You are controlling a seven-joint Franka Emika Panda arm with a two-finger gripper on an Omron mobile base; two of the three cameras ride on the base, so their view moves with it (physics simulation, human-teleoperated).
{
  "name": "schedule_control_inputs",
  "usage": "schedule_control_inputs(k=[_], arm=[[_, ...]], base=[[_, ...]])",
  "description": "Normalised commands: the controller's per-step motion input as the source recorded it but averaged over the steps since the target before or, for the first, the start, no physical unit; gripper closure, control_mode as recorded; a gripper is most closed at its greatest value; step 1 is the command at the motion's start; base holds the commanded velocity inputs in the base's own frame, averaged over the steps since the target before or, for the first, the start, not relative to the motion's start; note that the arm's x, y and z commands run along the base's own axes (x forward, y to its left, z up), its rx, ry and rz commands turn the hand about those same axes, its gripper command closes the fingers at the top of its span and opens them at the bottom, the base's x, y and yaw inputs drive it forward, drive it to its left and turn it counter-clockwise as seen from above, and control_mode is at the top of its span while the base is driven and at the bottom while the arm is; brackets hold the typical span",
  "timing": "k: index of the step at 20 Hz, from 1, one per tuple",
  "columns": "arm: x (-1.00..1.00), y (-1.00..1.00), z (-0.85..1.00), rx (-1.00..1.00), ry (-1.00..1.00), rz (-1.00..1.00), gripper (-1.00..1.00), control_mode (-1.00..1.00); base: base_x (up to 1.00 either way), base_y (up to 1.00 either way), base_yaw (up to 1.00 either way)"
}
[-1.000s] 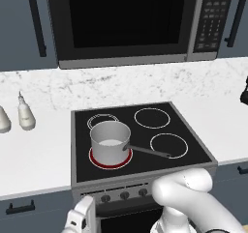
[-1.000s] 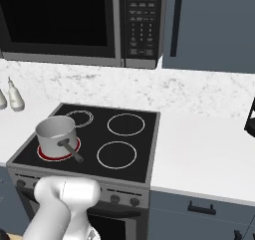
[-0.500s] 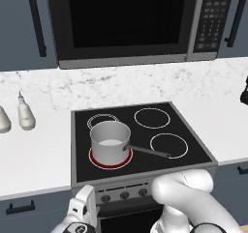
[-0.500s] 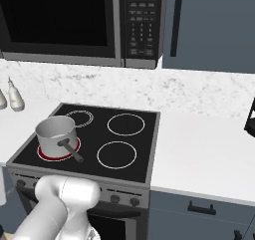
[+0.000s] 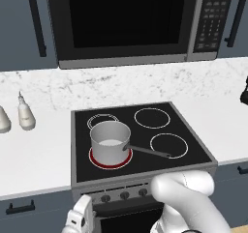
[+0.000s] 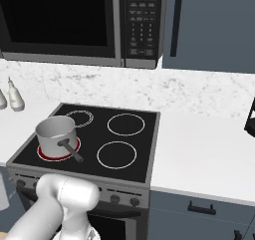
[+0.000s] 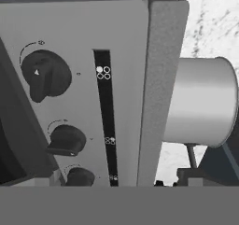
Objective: Turn off the front left burner of the stove.
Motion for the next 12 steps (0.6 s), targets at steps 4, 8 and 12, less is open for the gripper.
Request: schedule_control_inputs(k=[4,8,12], arm=[[0.03,0.14,0.00,0.00,-0.01,0.00,-1.00,-1.00],[0.10,0.12,-0.02,0.02,0.00,0.00,-1.00,-1.00],[0.01,0.01,-0.17,0.11,-0.01,0.02,-1.00,-1.00]], base=[[0.00,0.00,0.00],[0.00,0.00,0.00],[0.00,0.00,0.00]])
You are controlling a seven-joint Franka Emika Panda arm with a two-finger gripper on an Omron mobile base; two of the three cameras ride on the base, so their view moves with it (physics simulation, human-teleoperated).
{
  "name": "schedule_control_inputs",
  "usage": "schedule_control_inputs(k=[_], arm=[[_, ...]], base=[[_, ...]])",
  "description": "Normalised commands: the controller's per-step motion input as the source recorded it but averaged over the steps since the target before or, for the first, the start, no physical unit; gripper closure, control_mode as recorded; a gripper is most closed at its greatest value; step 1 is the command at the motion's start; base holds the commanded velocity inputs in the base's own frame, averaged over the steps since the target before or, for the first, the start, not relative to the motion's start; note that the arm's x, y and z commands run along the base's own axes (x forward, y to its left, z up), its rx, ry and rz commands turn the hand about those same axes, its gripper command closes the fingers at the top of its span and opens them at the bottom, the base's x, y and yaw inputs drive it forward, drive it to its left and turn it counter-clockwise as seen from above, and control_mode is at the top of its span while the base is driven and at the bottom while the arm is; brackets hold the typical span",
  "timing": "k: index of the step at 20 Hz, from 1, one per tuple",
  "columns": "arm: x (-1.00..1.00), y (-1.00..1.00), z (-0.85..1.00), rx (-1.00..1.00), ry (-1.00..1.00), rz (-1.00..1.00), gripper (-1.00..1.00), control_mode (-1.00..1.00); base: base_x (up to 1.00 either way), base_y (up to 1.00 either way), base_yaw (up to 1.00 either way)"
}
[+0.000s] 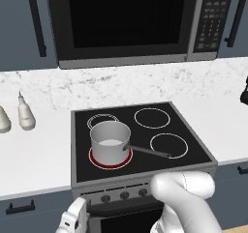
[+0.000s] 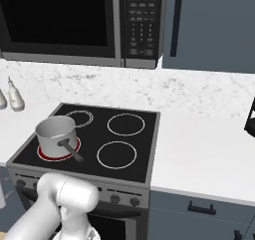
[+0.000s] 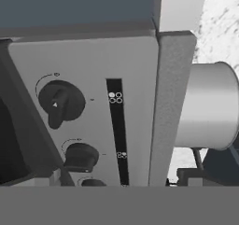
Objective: Turn off the front left burner of the stove.
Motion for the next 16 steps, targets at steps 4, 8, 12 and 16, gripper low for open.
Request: schedule_control_inputs(k=[4,8,12,16], arm=[[0.15,0.00,-0.11,0.21,-0.02,0.05,-1.00,-1.00],[0.38,-0.02,-0.03,0.25,0.00,0.08,-1.00,-1.00],[0.16,-0.24,-0.12,0.13,-0.01,0.11,-1.00,-1.00],[0.00,-0.07,-0.34,0.00,0.00,0.04,-1.00,-1.00]], base=[[0.00,0.00,0.00],[0.00,0.00,0.00],[0.00,0.00,0.00],[0.00,0.00,0.00]])
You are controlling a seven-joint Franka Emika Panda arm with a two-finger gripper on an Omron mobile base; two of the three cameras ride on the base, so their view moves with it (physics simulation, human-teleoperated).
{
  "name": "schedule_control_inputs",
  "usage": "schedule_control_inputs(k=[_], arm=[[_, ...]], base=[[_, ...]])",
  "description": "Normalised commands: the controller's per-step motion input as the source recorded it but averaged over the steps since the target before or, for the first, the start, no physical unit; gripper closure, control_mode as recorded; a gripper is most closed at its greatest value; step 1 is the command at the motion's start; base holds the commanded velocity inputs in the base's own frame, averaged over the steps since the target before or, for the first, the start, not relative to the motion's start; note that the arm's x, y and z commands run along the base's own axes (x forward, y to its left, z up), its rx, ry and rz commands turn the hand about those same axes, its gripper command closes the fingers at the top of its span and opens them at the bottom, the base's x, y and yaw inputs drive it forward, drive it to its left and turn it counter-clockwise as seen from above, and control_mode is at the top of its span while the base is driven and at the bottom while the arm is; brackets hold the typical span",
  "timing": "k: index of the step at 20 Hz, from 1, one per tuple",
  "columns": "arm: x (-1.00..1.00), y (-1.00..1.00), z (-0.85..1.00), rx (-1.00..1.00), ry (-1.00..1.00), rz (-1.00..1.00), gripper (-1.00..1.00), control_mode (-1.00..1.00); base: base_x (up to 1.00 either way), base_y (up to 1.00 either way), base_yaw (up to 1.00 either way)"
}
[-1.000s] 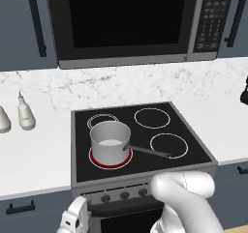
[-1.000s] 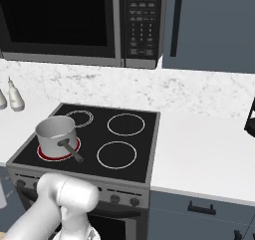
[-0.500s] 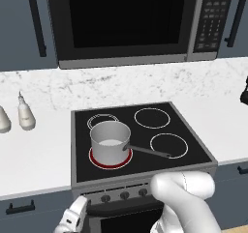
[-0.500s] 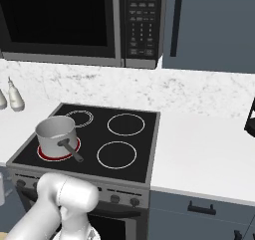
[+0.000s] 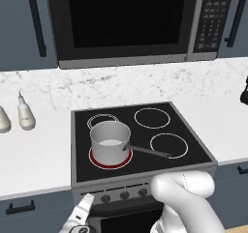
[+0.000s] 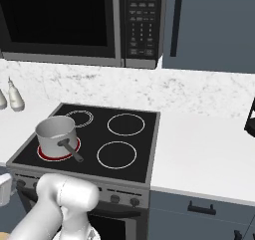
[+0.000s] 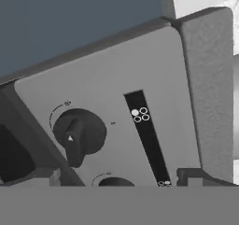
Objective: Turn off the front left burner of the stove.
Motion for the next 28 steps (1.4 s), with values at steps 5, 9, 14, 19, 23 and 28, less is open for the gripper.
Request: schedule_control_inputs(k=[5,9,14,19,23,28], arm=[[0.03,0.00,-0.26,0.00,0.00,0.03,-1.00,-1.00],[0.19,0.03,0.00,0.00,0.00,0.00,-1.00,-1.00],[0.19,0.15,-0.03,0.00,0.00,0.00,-1.00,-1.00],[0.01,0.29,-0.29,0.00,0.00,0.00,-1.00,-1.00],[0.11,0.15,-0.22,0.00,-0.02,0.00,-1.00,-1.00],[0.21,0.00,-0.16,0.00,-0.02,0.00,-1.00,-1.00]], base=[[0.00,0.00,0.00],[0.00,0.00,0.00],[0.00,0.00,0.00],[0.00,0.00,0.00],[0.00,0.00,0.00],[0.00,0.00,0.00]])
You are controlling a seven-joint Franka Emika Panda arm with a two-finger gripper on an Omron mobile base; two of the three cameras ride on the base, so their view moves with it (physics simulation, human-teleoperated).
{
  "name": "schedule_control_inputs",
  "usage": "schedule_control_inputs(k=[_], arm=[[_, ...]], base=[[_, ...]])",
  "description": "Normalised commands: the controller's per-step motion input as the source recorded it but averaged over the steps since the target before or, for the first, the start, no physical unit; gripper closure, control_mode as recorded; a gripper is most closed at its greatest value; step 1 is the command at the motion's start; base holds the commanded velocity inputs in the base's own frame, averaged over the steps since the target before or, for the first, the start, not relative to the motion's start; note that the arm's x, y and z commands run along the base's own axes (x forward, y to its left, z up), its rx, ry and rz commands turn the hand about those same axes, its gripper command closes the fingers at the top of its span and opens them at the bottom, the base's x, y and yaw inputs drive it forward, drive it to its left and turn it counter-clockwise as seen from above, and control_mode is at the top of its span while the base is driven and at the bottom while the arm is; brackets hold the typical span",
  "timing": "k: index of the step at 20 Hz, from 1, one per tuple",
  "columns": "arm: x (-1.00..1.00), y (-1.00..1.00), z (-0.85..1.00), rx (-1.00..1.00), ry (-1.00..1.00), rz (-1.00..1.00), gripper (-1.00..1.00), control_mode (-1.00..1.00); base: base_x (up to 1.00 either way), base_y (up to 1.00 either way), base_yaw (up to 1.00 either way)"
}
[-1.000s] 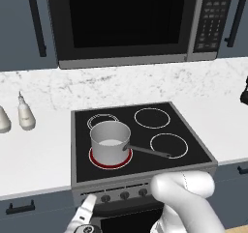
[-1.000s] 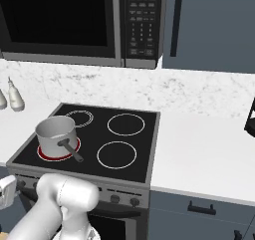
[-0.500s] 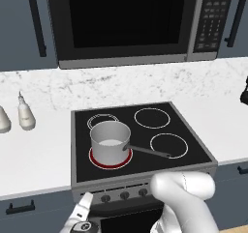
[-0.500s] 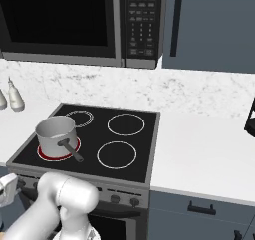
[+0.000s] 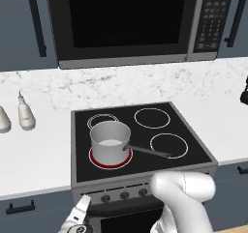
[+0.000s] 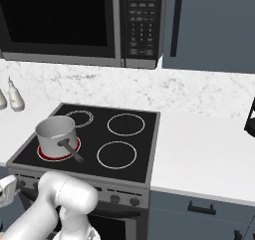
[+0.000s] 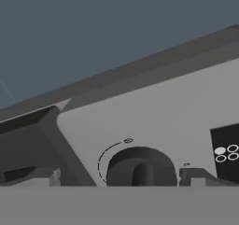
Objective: Turn off the front left burner of the stove.
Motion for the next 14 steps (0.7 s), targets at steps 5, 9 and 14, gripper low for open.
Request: schedule_control_inputs(k=[5,9,14], arm=[[0.01,0.00,0.00,0.00,0.00,0.00,-1.00,-1.00],[0.00,0.00,0.00,0.00,0.00,0.00,1.00,-1.00],[0.00,0.00,0.04,0.02,0.00,0.00,1.00,-1.00]], base=[[0.00,0.00,0.00],[0.00,0.00,0.00],[0.00,0.00,0.00]])
